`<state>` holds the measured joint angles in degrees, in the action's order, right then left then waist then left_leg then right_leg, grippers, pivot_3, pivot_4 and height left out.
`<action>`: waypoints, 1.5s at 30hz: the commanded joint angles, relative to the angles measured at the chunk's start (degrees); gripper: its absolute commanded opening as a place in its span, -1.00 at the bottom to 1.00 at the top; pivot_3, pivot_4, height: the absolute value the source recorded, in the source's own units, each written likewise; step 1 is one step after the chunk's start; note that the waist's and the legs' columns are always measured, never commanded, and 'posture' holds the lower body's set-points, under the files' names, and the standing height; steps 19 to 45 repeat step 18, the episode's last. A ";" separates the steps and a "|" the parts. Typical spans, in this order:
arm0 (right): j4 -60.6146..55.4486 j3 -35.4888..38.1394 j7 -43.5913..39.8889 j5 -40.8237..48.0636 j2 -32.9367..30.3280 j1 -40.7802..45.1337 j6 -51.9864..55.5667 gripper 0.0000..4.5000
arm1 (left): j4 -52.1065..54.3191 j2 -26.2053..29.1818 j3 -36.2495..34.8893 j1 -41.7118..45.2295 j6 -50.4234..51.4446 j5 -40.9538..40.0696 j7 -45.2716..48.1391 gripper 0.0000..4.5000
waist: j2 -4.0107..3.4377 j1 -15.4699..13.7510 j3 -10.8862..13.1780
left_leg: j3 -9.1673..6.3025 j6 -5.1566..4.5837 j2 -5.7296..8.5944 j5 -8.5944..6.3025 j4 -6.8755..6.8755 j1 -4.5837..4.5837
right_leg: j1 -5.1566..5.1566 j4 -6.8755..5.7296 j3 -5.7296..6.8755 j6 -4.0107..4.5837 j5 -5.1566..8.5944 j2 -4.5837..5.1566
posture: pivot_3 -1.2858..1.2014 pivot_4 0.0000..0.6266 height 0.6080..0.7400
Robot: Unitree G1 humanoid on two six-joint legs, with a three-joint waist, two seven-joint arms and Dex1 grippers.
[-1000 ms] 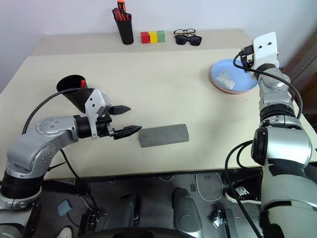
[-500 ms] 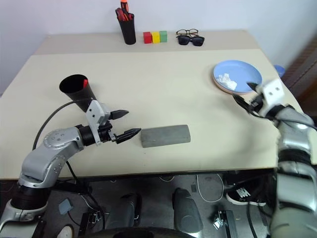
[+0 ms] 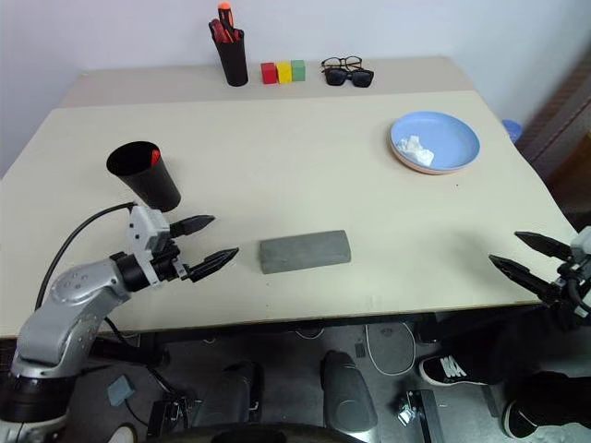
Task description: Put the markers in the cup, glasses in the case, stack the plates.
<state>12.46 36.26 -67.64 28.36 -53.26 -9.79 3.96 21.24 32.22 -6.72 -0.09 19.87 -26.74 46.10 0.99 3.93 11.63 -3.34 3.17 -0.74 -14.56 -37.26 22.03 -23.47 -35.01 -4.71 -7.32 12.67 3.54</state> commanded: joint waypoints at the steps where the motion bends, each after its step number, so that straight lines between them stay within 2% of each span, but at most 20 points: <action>1: -1.37 2.45 0.76 0.65 0.56 -0.24 -1.47 0.44 | 2.19 -0.20 -2.04 -2.69 -3.79 -0.24 0.55 1.00 | 0.01 0.00 0.01 | 0.00 0.00 0.00 0.00 0.00 0.02 | -0.01 0.01 0.00 0.00 0.00 0.00 | 0.03 -0.52 1.00; 13: 2.02 -0.59 4.01 -1.38 1.92 4.30 -5.91 0.44 | 1.47 -2.84 -2.24 -8.34 -11.63 2.45 -2.01 1.00 | 0.01 -0.02 0.01 | 0.00 0.00 0.00 0.00 0.02 0.13 | -0.11 0.05 0.01 0.01 0.00 0.01 | 0.03 -0.52 1.00; 45: 2.42 -1.70 3.87 -1.55 2.08 4.92 -6.73 0.44 | 1.15 -1.86 -2.35 -7.92 -10.21 2.19 -2.57 1.00 | 0.01 -0.03 0.01 | 0.00 0.00 0.00 0.00 0.03 0.16 | -0.12 0.06 0.01 0.01 0.00 0.01 | 0.03 -0.52 1.00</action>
